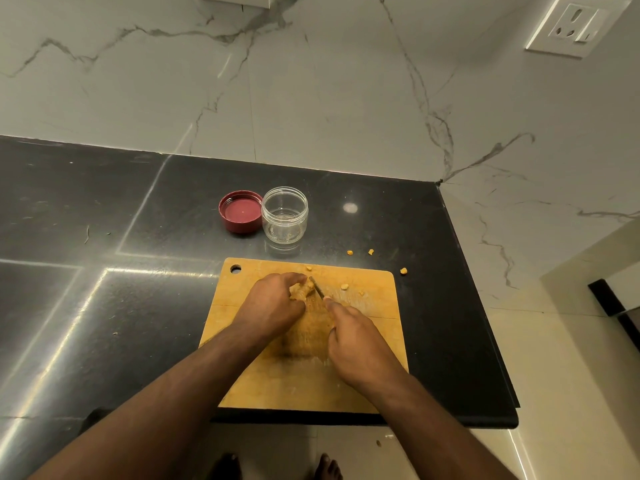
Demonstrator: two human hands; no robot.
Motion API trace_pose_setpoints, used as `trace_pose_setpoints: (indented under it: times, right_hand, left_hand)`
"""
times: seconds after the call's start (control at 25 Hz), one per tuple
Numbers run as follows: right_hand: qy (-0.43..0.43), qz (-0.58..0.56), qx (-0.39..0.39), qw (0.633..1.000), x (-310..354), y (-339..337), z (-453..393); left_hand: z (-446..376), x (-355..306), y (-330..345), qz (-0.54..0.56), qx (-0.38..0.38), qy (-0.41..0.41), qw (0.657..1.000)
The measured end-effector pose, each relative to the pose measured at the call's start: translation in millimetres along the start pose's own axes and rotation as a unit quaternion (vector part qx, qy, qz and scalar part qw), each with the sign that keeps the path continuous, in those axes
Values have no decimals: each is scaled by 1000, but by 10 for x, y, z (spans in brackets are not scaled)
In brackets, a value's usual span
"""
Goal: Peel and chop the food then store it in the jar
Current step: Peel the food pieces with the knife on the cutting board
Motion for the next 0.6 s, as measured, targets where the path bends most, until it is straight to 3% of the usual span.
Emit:
trace_pose_setpoints:
  times: [0.6]
  right_hand:
    - [12,-44,-17,999,-117,25,265]
  left_hand:
    - [14,-8,7,-38,-18,1,999]
Point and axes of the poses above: each hand's wrist, its own z-axis away from the middle knuckle, its own y-axis out of the palm, x = y × z, the point moved 1 cm from there along -z, towards the middle knuckle, and after that the axes turned 11 degrees about y, right-handed, at the moved point
